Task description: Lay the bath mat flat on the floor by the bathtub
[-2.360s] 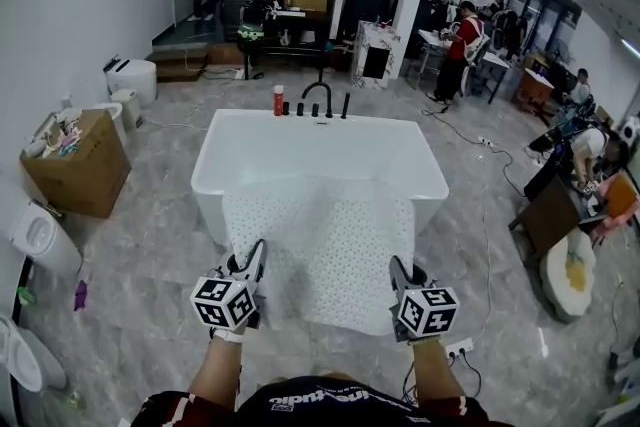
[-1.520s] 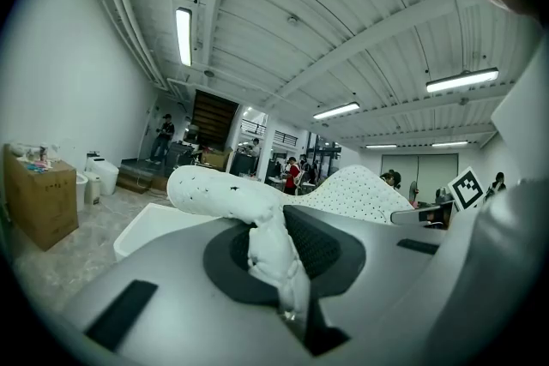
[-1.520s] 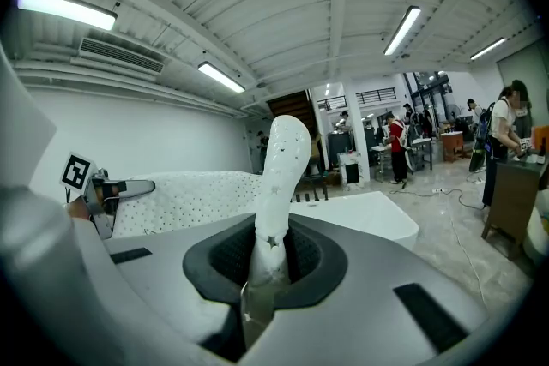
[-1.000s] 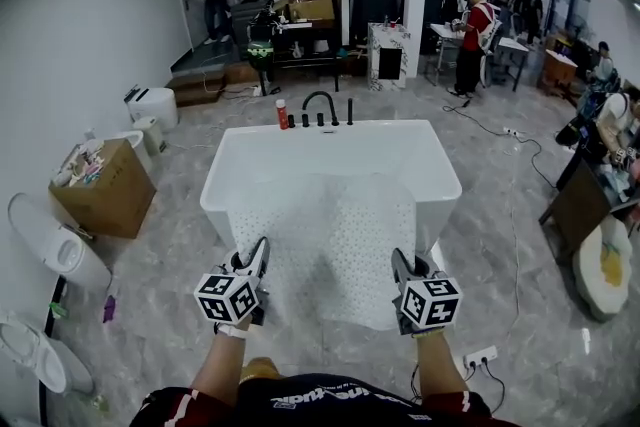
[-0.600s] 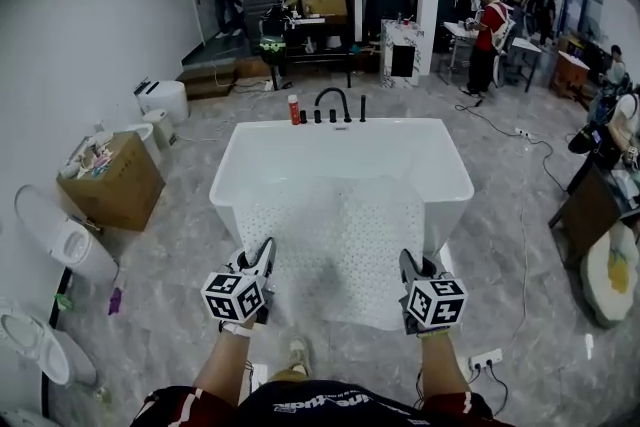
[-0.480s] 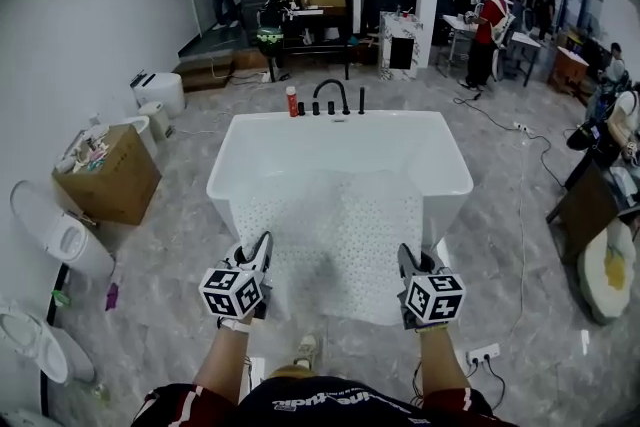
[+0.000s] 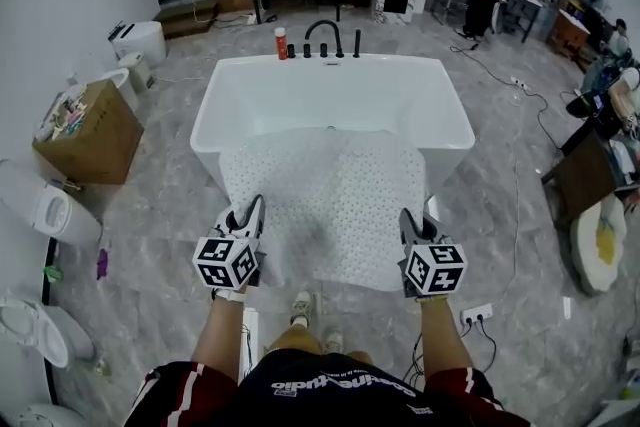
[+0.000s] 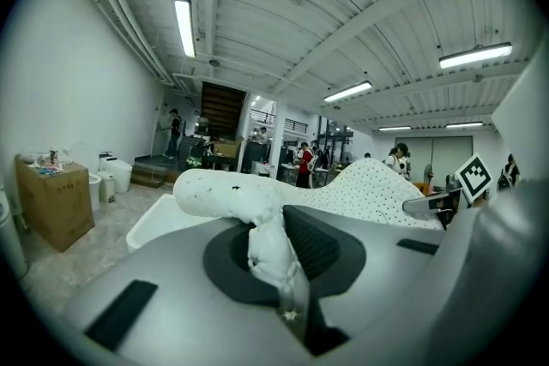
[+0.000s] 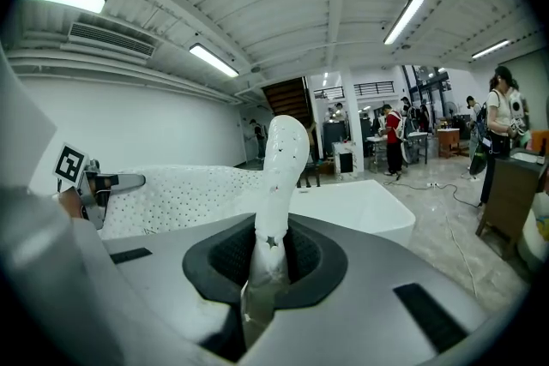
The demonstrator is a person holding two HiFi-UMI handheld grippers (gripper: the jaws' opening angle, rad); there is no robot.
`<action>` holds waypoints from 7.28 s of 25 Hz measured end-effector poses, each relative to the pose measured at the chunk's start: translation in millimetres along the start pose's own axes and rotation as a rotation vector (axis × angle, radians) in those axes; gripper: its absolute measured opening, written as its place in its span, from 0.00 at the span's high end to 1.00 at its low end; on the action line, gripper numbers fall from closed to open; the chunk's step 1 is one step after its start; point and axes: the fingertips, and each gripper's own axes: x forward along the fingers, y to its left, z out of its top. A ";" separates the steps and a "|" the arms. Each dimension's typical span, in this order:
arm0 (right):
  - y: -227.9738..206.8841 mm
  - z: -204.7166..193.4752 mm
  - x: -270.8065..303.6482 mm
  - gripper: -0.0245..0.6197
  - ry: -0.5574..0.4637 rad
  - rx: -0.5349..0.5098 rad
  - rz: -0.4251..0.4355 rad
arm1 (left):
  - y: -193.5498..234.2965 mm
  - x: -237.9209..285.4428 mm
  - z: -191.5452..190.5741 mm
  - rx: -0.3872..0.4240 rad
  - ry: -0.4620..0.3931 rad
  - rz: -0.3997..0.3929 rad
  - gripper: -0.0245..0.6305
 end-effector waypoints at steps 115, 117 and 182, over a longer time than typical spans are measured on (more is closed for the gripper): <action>-161.7 -620.7 486.7 0.89 0.224 0.057 -0.014 | 236.8 350.5 -698.6 -0.031 0.302 0.027 0.91; -161.5 -626.8 495.6 0.89 0.235 0.040 -0.009 | 242.3 354.9 -705.6 -0.029 0.307 0.034 0.91; -166.3 -685.8 478.8 0.62 0.230 0.127 -0.094 | 299.8 368.2 -775.3 -0.004 0.256 0.311 0.76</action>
